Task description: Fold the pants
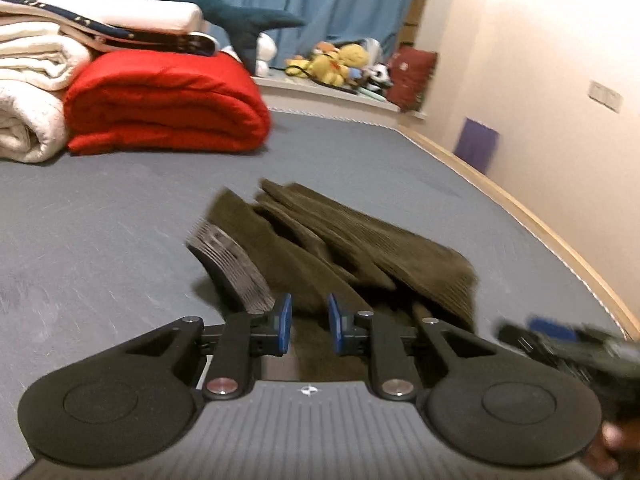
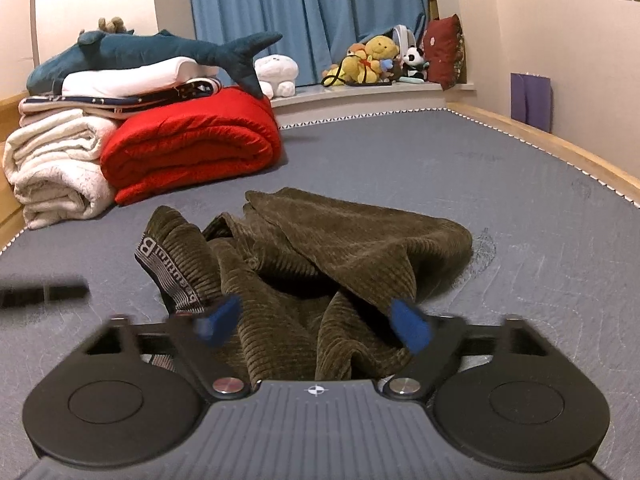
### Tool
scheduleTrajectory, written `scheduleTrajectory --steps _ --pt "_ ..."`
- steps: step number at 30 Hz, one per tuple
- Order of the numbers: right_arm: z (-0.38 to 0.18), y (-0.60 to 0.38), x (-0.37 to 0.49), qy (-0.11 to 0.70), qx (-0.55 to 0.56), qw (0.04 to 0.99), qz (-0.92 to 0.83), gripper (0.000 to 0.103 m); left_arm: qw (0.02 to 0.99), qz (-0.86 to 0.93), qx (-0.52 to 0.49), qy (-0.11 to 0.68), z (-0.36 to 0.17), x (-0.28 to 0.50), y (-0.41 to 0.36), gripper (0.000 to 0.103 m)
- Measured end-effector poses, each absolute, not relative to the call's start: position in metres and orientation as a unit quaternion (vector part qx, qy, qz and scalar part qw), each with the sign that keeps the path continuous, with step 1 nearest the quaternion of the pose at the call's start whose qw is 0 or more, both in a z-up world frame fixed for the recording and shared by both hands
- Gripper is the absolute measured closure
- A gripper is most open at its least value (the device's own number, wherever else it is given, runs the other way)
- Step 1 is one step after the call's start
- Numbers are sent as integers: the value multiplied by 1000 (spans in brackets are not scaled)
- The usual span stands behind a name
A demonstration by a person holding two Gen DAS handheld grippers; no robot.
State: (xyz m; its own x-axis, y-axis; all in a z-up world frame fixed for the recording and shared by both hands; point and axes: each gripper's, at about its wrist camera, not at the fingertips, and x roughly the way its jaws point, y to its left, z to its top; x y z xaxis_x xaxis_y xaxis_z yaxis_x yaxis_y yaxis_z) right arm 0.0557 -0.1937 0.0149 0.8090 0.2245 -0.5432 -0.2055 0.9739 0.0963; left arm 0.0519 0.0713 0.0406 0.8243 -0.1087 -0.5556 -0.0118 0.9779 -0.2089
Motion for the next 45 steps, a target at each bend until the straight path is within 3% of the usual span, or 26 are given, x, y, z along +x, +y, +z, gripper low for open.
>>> scheduleTrajectory --steps 2,7,9,14,16,21,23,24,26,27,32,37,45 --pt "12 -193 57 297 15 947 118 42 946 -26 -122 298 26 67 95 81" --pt "-3 -193 69 337 7 935 114 42 901 -38 -178 394 -52 107 118 80" --pt "-12 -194 78 358 11 927 113 41 890 -47 -188 414 -70 118 119 73" --pt "-38 -194 101 425 43 897 112 34 871 -47 -239 427 -95 146 132 35" --pt "-49 -191 106 448 52 885 115 33 861 -47 -256 437 -107 156 135 35" --pt "-67 -186 111 474 43 873 107 35 884 -71 -185 424 -112 165 106 34" --pt "-71 -189 115 478 48 871 101 63 895 -64 -133 422 -110 161 89 40" --pt "-71 -190 116 480 52 870 98 69 898 -59 -112 421 -110 161 83 45" --pt "-68 -192 117 473 62 874 97 87 897 -53 -120 422 -106 160 85 68" --pt "-66 -193 117 466 64 877 97 90 896 -50 -131 421 -102 159 90 75" --pt "-40 -181 103 410 48 901 135 95 913 -51 -126 385 -61 129 108 85" --pt "-16 -151 73 349 -2 909 227 95 926 -6 -172 335 -7 77 166 87" --pt "14 -92 6 276 -66 839 463 95 907 120 -171 365 26 -43 246 86"
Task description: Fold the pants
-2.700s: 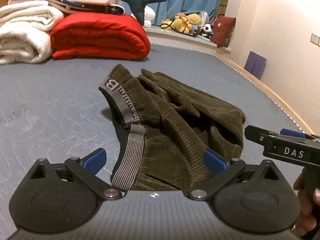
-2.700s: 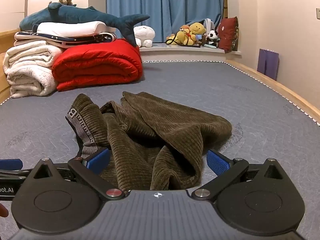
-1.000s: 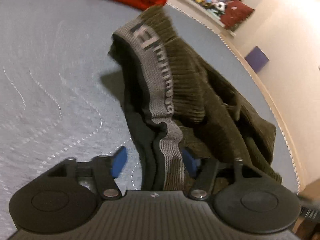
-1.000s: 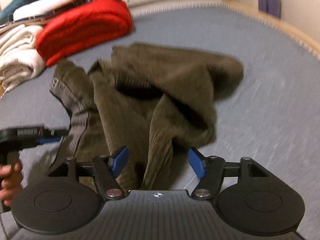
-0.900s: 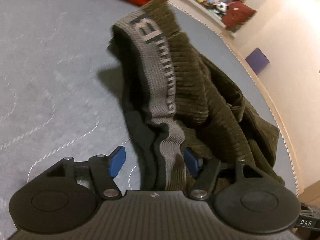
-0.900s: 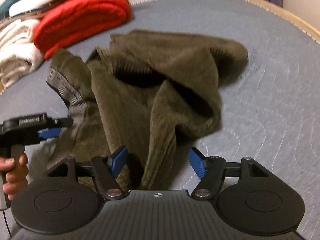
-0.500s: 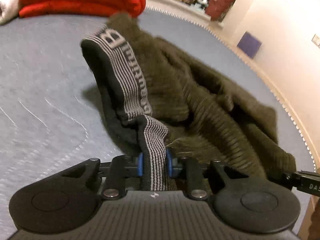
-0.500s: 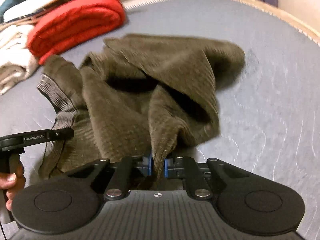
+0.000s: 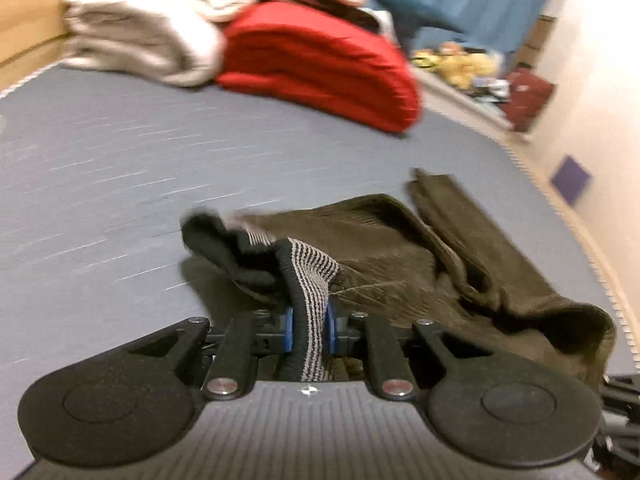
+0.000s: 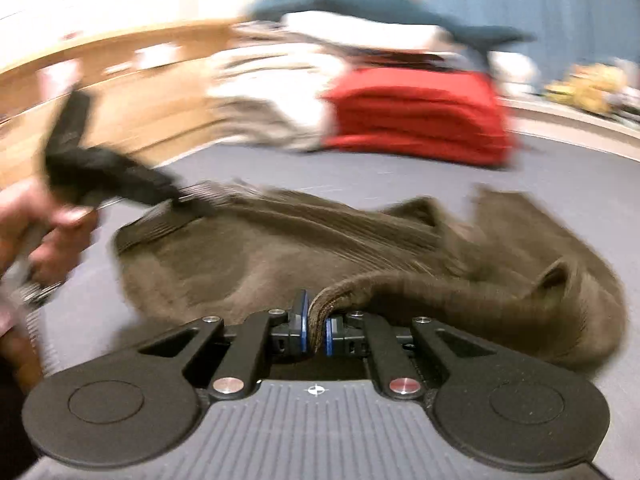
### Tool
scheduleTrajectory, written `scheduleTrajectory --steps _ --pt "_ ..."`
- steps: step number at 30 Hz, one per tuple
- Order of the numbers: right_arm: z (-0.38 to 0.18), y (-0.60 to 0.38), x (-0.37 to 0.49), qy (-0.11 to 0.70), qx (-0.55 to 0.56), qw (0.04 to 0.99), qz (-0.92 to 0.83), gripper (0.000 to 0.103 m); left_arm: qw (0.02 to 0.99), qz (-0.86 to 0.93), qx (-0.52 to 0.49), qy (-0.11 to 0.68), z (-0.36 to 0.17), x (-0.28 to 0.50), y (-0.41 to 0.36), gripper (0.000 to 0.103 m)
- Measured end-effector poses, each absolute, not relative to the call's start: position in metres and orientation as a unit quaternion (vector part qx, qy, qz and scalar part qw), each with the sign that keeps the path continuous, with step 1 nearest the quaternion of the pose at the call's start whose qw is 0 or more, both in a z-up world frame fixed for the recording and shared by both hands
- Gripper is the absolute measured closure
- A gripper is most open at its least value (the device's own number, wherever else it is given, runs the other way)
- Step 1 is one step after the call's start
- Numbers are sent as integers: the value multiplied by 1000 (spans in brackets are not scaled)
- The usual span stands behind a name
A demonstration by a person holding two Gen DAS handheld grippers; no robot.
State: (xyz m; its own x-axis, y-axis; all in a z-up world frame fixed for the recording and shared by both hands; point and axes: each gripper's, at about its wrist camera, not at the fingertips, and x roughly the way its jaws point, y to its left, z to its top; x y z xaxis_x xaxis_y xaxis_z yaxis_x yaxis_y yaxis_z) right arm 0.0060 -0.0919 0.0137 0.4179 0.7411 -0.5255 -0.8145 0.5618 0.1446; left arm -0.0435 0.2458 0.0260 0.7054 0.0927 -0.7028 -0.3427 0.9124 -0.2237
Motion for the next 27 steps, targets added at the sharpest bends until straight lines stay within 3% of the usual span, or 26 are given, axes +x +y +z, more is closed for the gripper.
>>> scheduleTrajectory --steps 4,6,8,14,19,27 --pt "-3 -58 -27 320 -146 777 522 92 853 149 -188 463 -19 -49 267 74" --pt "-15 -56 -32 348 -173 763 517 90 858 189 -182 441 -12 -50 270 73" --pt "-13 -67 -37 356 -169 753 527 90 878 205 -155 405 5 -49 264 55" --pt "36 -130 -14 307 -91 787 528 73 908 136 -143 369 22 -29 222 53" --pt "56 -164 48 313 -33 864 393 72 928 84 -88 352 15 10 150 53" --pt "-14 -120 93 386 -96 868 298 72 926 50 -56 370 -12 44 116 53"
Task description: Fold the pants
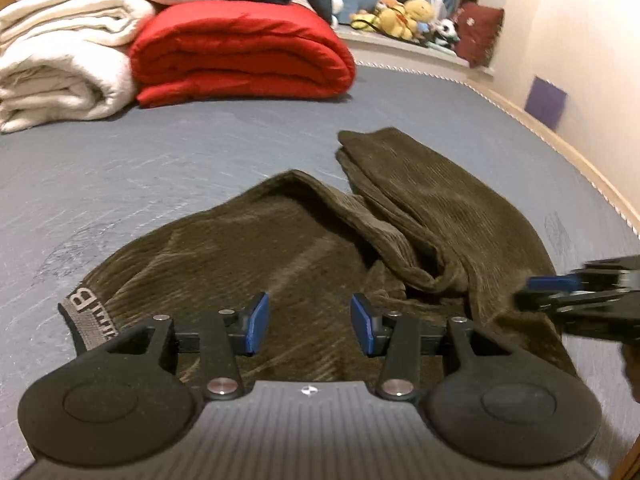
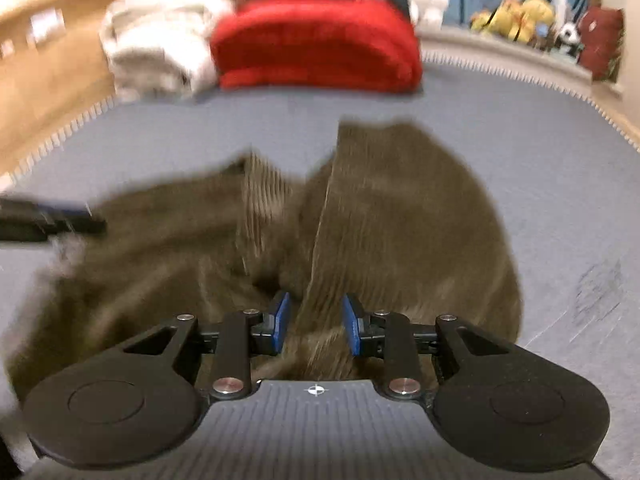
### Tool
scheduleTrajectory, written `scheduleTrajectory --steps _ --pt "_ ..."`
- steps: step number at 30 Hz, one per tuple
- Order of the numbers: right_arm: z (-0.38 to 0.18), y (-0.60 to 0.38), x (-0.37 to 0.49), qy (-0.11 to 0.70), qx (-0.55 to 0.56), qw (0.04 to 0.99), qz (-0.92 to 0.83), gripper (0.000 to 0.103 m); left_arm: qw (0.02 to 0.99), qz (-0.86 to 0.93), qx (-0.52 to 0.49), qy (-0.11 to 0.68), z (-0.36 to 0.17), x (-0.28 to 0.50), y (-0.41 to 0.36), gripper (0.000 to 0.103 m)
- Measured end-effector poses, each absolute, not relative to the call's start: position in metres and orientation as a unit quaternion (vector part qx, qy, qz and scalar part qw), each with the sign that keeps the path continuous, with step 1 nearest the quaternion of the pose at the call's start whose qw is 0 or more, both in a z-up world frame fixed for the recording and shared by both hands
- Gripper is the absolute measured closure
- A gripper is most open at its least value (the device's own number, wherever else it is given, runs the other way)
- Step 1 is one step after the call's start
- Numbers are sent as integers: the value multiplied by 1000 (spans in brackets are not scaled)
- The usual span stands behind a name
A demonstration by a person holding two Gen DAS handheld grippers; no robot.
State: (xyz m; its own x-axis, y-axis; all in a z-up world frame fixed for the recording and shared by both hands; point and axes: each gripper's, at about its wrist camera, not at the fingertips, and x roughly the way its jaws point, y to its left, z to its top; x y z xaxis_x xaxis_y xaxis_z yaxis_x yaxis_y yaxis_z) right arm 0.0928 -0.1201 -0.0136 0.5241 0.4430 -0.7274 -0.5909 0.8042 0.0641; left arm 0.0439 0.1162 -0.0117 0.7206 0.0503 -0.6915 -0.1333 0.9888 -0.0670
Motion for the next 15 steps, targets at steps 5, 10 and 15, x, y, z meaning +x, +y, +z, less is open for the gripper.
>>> scheduleTrajectory --steps 5,10,15 --pt "-39 -92 98 398 -144 856 297 69 920 50 -44 387 -23 48 114 53" --pt "-58 -74 117 399 -159 858 282 52 918 54 -44 390 -21 47 115 52" --pt "-78 -64 132 407 -186 859 248 69 918 55 -38 392 -18 45 112 52"
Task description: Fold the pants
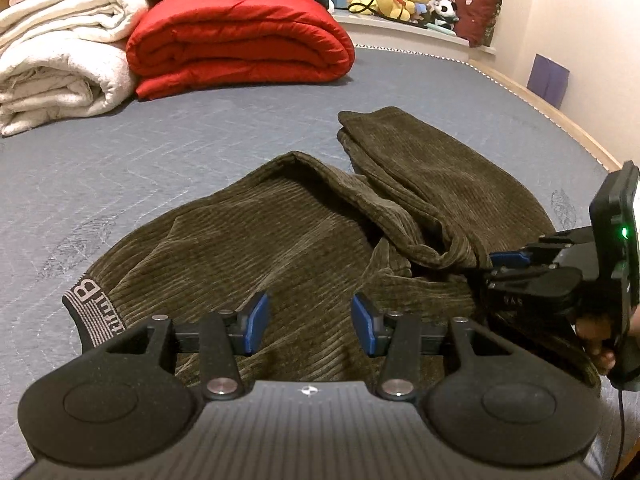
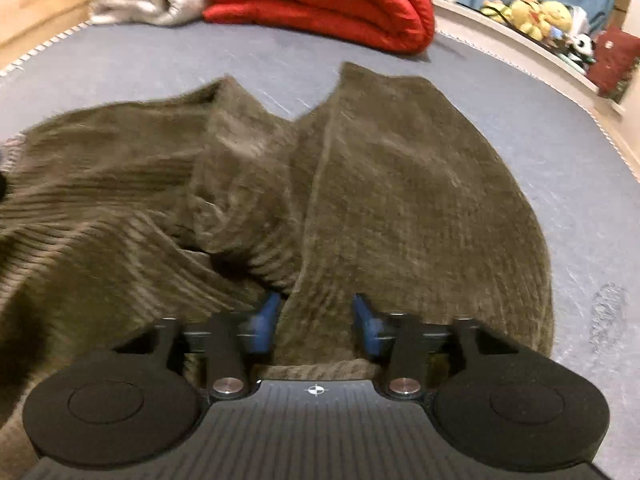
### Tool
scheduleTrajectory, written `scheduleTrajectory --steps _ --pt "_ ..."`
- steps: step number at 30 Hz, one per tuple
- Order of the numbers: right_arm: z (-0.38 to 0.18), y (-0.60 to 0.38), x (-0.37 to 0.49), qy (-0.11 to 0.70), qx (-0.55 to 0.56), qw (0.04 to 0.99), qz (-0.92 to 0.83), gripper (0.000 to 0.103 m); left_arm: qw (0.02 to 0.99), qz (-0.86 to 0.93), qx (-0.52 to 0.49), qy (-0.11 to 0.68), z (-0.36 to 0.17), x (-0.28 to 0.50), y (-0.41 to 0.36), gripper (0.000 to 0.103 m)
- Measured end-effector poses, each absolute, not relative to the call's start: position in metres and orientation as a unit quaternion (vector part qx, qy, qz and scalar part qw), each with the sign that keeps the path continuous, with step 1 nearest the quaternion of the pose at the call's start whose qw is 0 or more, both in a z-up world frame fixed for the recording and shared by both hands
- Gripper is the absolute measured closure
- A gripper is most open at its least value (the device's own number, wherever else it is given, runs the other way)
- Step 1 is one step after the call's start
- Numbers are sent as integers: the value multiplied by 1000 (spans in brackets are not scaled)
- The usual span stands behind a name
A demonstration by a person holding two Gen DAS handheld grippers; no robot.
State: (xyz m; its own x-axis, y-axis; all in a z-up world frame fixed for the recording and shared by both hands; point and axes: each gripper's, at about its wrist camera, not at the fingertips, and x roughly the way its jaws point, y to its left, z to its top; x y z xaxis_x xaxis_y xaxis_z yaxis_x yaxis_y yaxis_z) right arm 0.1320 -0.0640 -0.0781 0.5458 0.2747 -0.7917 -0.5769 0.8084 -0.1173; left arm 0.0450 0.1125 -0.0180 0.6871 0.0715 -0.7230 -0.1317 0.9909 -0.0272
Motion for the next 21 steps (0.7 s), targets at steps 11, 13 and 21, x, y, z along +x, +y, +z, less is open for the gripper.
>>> scheduleTrajectory --steps 11,13,21 --pt "-6 -152 107 363 -138 878 279 96 921 35 -44 385 -19 39 111 52" --pt "10 -184 94 351 -148 878 290 96 922 28 -44 383 -17 37 109 52" --pt "-7 -326 40 433 -143 839 298 96 927 -15 -57 369 -3 32 96 52"
